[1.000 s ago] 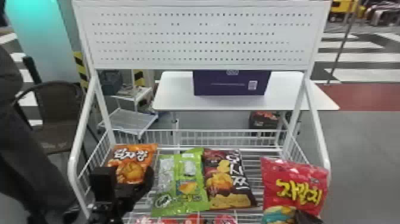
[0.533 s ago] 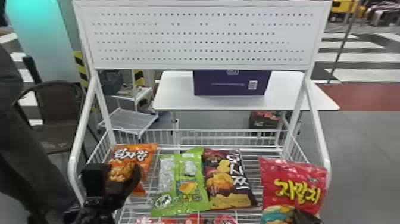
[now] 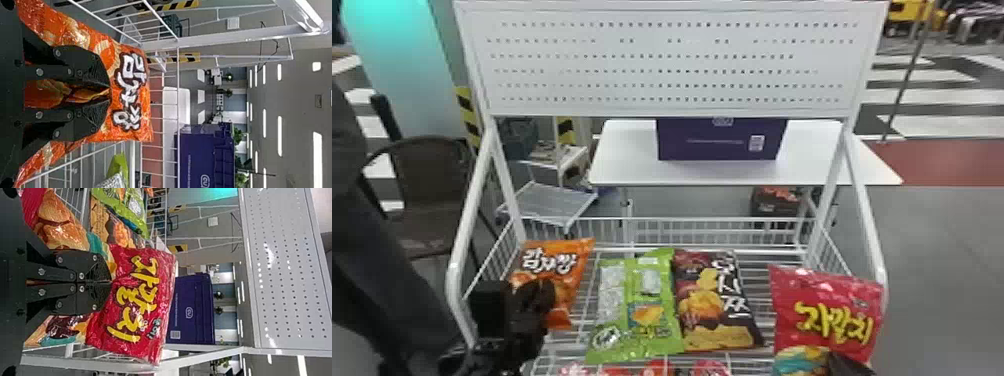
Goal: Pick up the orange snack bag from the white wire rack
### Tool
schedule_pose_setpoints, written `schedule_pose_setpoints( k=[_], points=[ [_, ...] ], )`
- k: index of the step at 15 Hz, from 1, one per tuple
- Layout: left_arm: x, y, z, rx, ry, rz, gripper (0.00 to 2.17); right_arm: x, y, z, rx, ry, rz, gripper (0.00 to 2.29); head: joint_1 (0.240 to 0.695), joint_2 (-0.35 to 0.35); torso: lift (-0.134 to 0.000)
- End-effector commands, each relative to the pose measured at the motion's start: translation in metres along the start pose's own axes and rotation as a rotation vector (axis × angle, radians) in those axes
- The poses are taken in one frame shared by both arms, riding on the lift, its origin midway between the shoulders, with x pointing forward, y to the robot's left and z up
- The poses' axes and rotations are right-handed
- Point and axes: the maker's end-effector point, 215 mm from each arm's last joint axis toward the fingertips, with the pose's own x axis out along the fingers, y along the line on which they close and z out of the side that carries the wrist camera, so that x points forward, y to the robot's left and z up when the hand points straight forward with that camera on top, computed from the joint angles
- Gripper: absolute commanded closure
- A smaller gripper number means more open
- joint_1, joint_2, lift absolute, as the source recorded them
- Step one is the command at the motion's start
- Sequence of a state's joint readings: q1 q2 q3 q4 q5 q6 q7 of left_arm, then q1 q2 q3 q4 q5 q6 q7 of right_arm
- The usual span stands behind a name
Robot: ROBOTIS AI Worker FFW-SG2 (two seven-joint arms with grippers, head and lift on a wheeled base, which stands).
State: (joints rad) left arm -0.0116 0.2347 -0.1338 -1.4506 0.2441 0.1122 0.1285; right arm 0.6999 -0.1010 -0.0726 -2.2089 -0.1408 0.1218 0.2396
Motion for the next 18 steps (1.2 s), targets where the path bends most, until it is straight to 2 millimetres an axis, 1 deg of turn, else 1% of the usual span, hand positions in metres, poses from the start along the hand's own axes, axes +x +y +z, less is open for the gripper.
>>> schedule_pose_setpoints(
  k=[1,3,5,9,10,11,12,13,15,18],
  points=[
    [-0.01,-0.005,0.011,-0.017,-0.024,-0.005,1.71,-0.001,-0.002,0.001,0.001,-0.001,-0.005,2.22,0.499,0.0,0.0],
    [-0.025,-0.007,0.029,-0.041,-0.069,0.0,1.71,-0.001,0.0,0.0,0.003,0.001,-0.002,2.22,0.499,0.0,0.0],
    [-0.049,-0.01,0.04,-0.058,-0.105,0.006,1.71,0.0,-0.001,0.0,0.001,-0.001,-0.002,2.22,0.499,0.0,0.0],
    [-0.112,-0.016,0.04,-0.101,-0.158,0.006,1.71,0.002,0.001,0.001,0.003,-0.004,0.003,2.22,0.499,0.0,0.0],
    [-0.13,-0.016,0.042,-0.114,-0.18,0.01,1.71,0.003,0.002,0.001,0.005,-0.004,0.004,2.22,0.499,0.0,0.0],
    [-0.145,-0.018,0.035,-0.124,-0.178,0.01,1.71,0.004,0.003,-0.001,0.006,-0.001,0.006,2.22,0.499,0.0,0.0],
    [-0.156,-0.019,0.031,-0.131,-0.182,0.011,1.71,0.004,0.004,-0.002,0.009,0.005,0.009,2.22,0.499,0.0,0.0],
    [-0.168,-0.018,0.031,-0.141,-0.2,0.013,1.71,0.004,0.005,-0.003,0.013,0.006,0.01,2.22,0.499,0.0,0.0],
    [-0.183,-0.021,0.025,-0.144,-0.196,0.005,1.71,0.004,0.009,-0.003,0.017,0.007,0.018,2.22,0.499,0.0,0.0],
    [-0.206,-0.023,0.023,-0.133,-0.189,-0.007,1.71,0.003,0.009,-0.004,0.017,0.007,0.019,2.22,0.499,0.0,0.0]
  ],
)
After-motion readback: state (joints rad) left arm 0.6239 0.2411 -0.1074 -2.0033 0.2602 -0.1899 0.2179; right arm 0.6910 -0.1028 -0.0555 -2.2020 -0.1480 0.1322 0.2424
